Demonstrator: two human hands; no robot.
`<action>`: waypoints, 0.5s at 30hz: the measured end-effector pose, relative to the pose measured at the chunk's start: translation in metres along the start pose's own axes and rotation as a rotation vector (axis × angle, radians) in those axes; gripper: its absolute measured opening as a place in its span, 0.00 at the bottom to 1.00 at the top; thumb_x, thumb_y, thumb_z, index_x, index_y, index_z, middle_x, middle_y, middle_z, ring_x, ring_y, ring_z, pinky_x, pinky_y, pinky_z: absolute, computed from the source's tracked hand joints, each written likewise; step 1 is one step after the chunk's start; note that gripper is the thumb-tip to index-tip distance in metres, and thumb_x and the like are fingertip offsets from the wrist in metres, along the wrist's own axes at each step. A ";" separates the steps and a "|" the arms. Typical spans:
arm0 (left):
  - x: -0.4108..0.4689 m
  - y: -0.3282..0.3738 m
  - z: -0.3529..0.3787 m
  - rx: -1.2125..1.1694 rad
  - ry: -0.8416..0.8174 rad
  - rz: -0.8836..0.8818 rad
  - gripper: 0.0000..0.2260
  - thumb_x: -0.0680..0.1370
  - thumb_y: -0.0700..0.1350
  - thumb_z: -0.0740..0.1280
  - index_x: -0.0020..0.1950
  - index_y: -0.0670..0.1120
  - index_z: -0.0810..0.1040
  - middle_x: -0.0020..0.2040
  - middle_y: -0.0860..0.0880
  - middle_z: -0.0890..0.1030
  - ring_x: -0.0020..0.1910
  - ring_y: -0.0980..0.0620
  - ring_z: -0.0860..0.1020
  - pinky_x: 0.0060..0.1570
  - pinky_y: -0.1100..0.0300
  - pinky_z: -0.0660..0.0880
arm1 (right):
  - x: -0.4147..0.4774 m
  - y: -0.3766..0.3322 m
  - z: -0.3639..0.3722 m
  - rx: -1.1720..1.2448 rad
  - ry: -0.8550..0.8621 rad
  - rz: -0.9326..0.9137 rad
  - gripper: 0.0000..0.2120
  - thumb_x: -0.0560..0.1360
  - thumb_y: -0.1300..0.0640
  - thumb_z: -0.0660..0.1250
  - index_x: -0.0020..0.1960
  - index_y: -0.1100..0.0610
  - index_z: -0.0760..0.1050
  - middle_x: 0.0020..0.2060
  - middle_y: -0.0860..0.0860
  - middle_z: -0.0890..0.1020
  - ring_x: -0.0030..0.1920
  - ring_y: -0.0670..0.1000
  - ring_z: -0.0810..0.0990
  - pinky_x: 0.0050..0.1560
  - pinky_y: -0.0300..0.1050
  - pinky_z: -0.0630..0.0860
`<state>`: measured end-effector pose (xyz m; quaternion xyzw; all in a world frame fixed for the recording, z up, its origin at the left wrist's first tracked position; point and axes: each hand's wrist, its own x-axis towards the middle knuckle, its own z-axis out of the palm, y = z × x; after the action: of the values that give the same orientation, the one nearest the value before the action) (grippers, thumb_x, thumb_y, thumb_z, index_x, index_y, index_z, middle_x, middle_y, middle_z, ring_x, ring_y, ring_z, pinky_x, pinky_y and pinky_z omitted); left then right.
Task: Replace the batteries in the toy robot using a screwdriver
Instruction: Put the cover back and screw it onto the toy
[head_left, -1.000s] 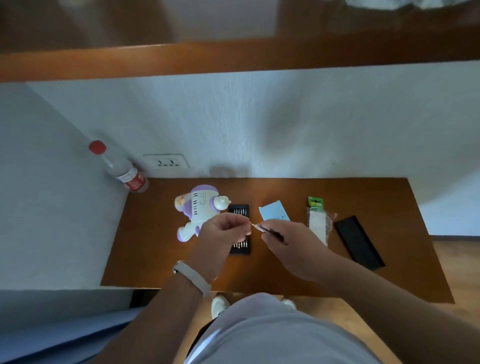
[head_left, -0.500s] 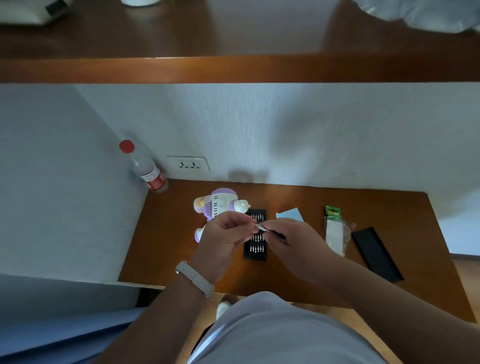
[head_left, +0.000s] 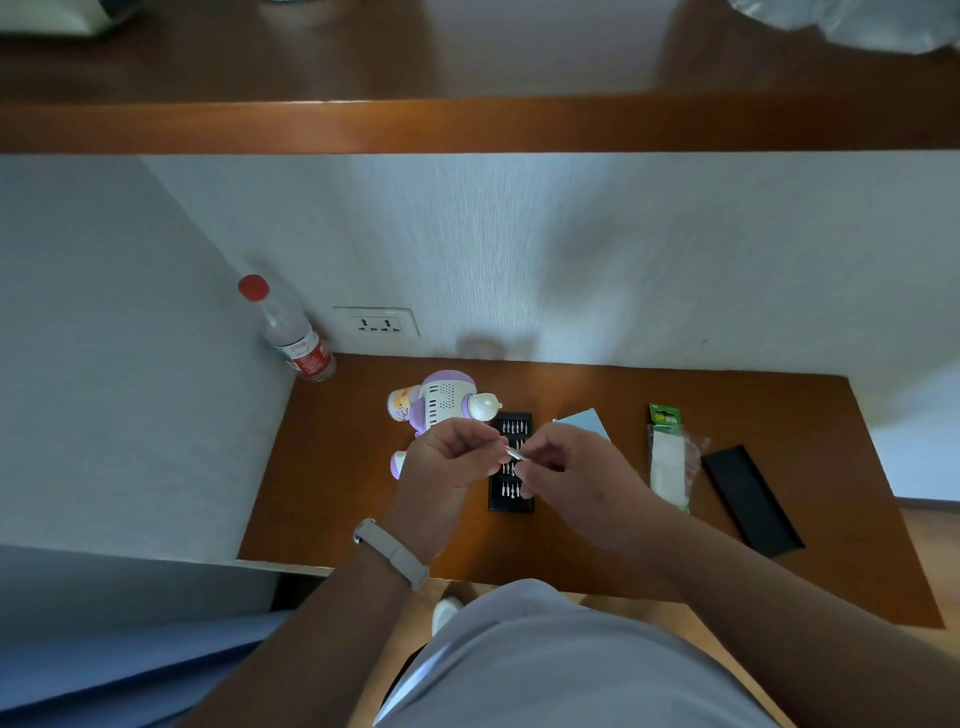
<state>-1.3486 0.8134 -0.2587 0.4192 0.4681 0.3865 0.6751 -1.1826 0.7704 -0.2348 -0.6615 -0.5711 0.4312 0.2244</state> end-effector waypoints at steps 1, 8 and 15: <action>0.001 -0.001 -0.002 -0.018 -0.010 -0.015 0.10 0.75 0.29 0.70 0.44 0.43 0.84 0.40 0.46 0.85 0.41 0.51 0.84 0.43 0.61 0.81 | 0.001 0.000 0.000 0.024 -0.005 0.009 0.03 0.79 0.51 0.66 0.46 0.46 0.75 0.41 0.46 0.84 0.44 0.45 0.80 0.48 0.44 0.73; 0.005 -0.009 -0.008 -0.077 -0.024 -0.073 0.10 0.76 0.31 0.71 0.47 0.46 0.84 0.43 0.44 0.85 0.44 0.47 0.84 0.46 0.59 0.82 | 0.008 0.015 0.010 0.073 0.009 0.027 0.05 0.79 0.48 0.65 0.44 0.45 0.76 0.38 0.44 0.83 0.36 0.39 0.78 0.43 0.40 0.70; 0.009 -0.018 -0.012 -0.036 0.024 -0.092 0.10 0.75 0.31 0.72 0.52 0.43 0.82 0.45 0.43 0.86 0.45 0.47 0.84 0.46 0.58 0.80 | 0.018 0.021 0.029 0.132 0.090 0.052 0.01 0.75 0.42 0.64 0.44 0.36 0.73 0.38 0.40 0.81 0.43 0.39 0.79 0.38 0.35 0.72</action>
<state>-1.3549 0.8180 -0.2806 0.3804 0.4880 0.3682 0.6939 -1.1948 0.7769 -0.2727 -0.6785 -0.5135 0.4433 0.2819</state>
